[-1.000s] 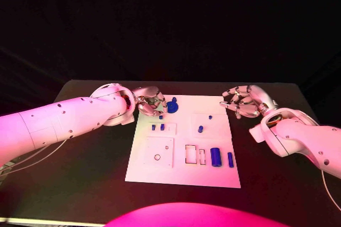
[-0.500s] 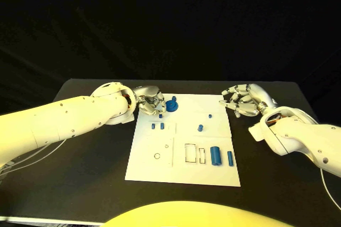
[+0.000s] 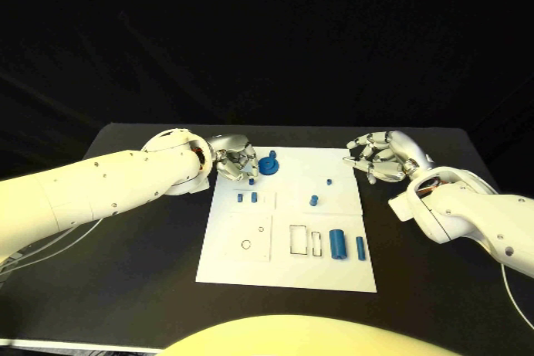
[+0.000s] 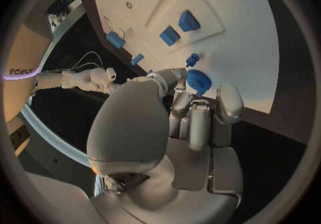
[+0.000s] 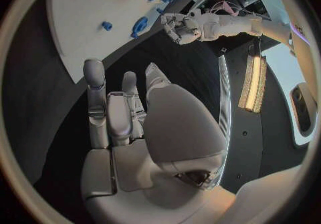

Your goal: Assemble the parts on the task board

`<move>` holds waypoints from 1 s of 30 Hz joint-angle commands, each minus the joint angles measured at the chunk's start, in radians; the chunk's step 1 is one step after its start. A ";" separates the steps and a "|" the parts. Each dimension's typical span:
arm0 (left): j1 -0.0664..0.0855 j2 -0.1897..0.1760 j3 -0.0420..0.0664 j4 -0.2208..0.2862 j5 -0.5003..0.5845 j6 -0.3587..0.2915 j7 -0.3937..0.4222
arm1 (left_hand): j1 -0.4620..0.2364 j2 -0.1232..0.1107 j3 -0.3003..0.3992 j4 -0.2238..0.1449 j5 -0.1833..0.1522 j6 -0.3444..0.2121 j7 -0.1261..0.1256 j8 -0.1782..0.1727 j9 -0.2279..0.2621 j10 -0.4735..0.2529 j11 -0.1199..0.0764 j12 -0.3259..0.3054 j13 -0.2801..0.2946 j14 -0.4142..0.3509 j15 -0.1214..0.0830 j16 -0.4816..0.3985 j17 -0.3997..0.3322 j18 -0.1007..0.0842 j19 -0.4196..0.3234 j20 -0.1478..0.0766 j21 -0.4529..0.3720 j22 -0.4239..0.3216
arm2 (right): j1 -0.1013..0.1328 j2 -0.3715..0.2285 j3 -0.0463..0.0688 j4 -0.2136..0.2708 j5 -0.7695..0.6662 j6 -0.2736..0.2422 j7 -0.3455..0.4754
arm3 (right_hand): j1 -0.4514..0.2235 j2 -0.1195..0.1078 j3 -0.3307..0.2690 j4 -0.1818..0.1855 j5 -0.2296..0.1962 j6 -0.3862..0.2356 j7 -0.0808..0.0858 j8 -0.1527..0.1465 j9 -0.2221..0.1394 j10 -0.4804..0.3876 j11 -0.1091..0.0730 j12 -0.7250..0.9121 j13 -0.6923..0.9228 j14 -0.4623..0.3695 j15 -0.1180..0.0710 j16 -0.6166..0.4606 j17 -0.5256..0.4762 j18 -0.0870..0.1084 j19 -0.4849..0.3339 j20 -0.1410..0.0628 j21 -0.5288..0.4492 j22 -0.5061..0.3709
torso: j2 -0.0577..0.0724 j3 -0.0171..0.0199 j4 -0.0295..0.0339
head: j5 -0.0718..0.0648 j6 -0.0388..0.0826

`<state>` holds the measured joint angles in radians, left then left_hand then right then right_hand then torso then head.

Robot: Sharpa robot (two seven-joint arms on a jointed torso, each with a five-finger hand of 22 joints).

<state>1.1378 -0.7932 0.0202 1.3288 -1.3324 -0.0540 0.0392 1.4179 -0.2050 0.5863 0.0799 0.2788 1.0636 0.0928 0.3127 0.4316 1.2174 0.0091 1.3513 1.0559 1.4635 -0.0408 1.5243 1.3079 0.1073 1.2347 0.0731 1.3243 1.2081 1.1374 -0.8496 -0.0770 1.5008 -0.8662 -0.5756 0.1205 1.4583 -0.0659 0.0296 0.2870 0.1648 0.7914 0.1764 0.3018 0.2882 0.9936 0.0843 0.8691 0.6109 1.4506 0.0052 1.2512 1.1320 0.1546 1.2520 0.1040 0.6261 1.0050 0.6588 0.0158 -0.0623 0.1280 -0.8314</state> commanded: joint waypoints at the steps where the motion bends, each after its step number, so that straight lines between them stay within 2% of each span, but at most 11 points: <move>1: 0.000 0.003 0.000 0.001 -0.007 0.020 -0.005 | -0.002 0.011 -0.007 0.000 -0.006 0.005 0.001 0.005 0.002 0.005 -0.002 0.005 -0.002 0.034 -0.004 0.007 0.072 -0.010 0.006 -0.002 0.003 0.001 | -0.001 0.000 0.000 0.002 -0.010 -0.001 0.009 | 0.001 -0.004 0.003 0.002 0.003 0.002 -0.007 0.003 -0.002 0.002 -0.002 0.005 0.001 0.006 -0.002 0.006 0.000 0.004 0.007 0.002 0.005 0.001 | 0.000 0.0007 -0.0006 | 0.002 0.000; 30: -0.005 0.013 -0.002 -0.014 -0.011 0.052 -0.018 | -0.002 0.012 -0.008 0.000 -0.007 0.006 0.001 0.007 0.003 0.005 -0.002 0.004 -0.003 0.034 -0.005 0.007 0.072 -0.010 0.007 -0.002 0.004 0.002 | -0.001 0.000 0.000 0.003 -0.009 -0.005 0.011 | -0.001 -0.004 0.003 0.002 0.003 0.002 -0.007 0.003 -0.002 0.001 -0.002 0.007 0.002 0.005 -0.002 0.004 -0.002 0.004 0.007 0.002 0.004 0.001 | 0.000 0.0007 -0.0006 | 0.000 -0.002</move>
<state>1.1336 -0.7824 0.0183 1.3140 -1.3377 -0.0212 0.0244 1.4178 -0.2051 0.5863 0.0800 0.2788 1.0634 0.0927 0.3168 0.4340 1.2173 0.0092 1.3508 1.0533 1.4634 -0.0408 1.5243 1.3076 0.1074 1.2346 0.0732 1.3241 1.2087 1.1374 -0.8501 -0.0770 1.5020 -0.8664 -0.5788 0.1217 1.4583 -0.0659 0.0296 0.2870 0.1648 0.7912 0.1761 0.3017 0.2874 0.9952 0.0859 0.8690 0.6116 1.4506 0.0052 1.2511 1.1317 0.1546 1.2520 0.1040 0.6254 1.0047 0.6592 0.0166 -0.0634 0.1280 -0.8332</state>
